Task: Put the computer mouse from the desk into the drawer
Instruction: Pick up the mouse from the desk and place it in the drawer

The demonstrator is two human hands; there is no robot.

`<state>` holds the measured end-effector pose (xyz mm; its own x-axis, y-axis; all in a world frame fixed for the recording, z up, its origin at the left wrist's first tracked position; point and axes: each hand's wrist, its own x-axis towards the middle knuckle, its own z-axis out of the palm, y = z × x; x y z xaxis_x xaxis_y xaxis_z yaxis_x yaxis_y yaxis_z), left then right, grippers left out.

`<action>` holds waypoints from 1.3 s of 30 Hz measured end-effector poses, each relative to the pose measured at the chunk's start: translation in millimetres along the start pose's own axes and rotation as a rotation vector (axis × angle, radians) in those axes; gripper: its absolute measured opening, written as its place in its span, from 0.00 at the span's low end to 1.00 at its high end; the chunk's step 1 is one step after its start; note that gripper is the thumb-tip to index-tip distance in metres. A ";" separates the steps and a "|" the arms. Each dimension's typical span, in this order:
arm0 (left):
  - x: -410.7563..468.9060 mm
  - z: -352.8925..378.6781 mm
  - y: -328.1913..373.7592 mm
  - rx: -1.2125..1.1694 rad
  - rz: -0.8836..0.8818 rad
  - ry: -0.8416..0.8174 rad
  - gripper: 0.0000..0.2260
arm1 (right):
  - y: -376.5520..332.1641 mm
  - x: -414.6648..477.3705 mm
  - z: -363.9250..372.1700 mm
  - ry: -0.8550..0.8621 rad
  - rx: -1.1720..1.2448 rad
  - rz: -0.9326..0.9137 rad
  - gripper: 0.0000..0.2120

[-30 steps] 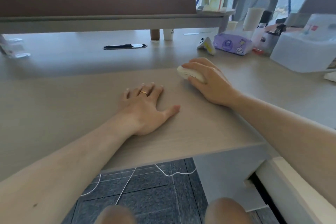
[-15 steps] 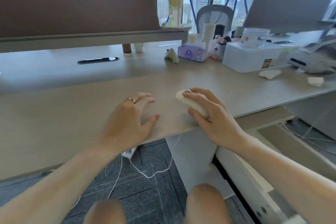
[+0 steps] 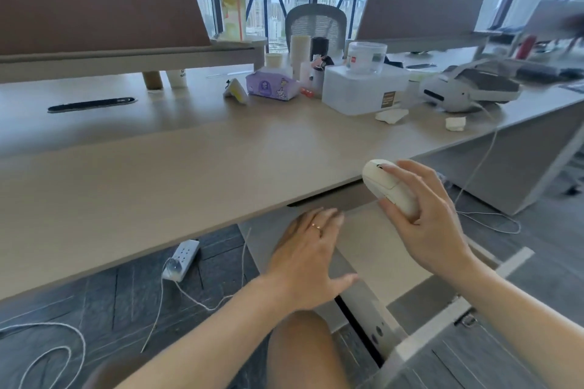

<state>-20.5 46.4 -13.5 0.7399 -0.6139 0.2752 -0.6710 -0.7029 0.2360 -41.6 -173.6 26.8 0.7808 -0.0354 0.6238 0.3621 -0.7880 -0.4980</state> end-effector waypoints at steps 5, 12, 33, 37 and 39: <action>21.3 22.4 4.9 -0.012 -0.151 -0.091 0.53 | 33.0 -14.6 -3.0 0.004 -0.020 0.104 0.27; 21.1 50.9 -3.0 0.126 -0.111 0.016 0.54 | 64.5 -20.8 5.5 -0.141 -0.088 0.189 0.28; 24.9 59.2 -6.5 0.146 -0.102 0.075 0.50 | 123.6 -14.7 57.3 -0.729 -0.415 0.508 0.30; 24.4 59.1 -5.7 0.153 -0.104 0.071 0.50 | 123.3 -18.6 61.1 -0.785 -0.472 0.518 0.32; 24.1 59.1 -5.8 0.150 -0.103 0.071 0.49 | 123.3 -20.5 63.4 -0.803 -0.472 0.515 0.35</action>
<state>4.1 14.5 -63.3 0.7955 -0.5126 0.3232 -0.5731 -0.8097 0.1263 19.3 -231.0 -85.6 0.9531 -0.1519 -0.2617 -0.2070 -0.9582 -0.1975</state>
